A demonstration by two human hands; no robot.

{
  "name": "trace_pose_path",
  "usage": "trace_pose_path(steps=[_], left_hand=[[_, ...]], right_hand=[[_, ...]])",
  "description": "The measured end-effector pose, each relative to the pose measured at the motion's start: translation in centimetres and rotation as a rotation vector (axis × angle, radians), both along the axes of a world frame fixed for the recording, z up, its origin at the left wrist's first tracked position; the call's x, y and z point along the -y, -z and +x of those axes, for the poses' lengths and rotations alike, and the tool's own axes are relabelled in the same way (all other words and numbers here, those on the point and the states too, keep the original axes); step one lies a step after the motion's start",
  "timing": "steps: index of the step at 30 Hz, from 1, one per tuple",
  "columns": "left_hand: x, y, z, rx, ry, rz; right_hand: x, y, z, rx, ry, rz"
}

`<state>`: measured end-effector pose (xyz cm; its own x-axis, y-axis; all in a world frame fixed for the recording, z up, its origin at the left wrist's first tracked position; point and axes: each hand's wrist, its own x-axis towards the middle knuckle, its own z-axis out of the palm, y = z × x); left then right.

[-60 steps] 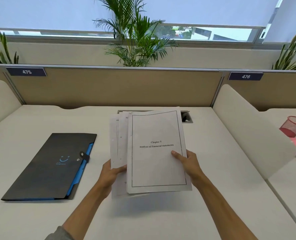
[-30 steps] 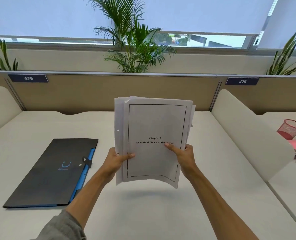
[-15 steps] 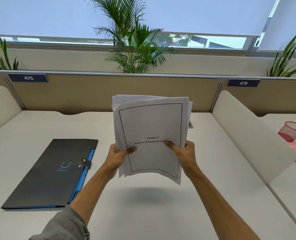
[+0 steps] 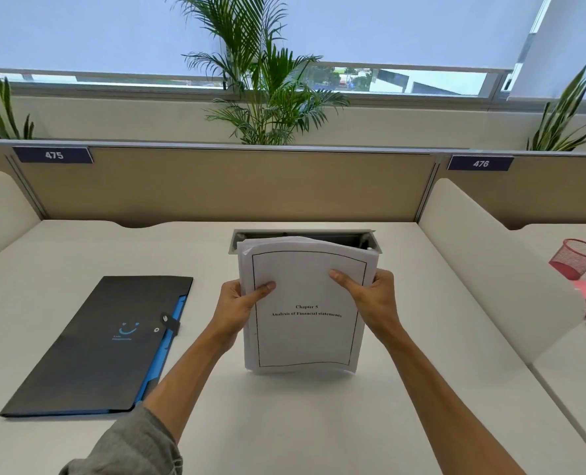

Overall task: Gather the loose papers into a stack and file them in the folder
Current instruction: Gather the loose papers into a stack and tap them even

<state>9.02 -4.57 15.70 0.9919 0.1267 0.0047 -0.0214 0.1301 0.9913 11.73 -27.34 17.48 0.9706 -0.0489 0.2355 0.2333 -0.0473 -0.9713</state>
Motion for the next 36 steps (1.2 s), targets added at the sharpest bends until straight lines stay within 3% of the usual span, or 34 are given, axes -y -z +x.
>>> trace_pose_path(steps=[11, 23, 36], left_hand=[[0.5, -2.8, 0.6, 0.092, 0.066, -0.039], [1.0, 2.7, -0.3, -0.111, 0.124, 0.080], [0.3, -0.1, 0.4, 0.007, 0.063, 0.040]], right_hand=[[0.5, -3.2, 0.5, 0.127, -0.036, 0.029], [1.6, 5.2, 0.4, -0.175, -0.098, -0.049], [0.9, 2.1, 0.8, -0.042, -0.063, -0.007]])
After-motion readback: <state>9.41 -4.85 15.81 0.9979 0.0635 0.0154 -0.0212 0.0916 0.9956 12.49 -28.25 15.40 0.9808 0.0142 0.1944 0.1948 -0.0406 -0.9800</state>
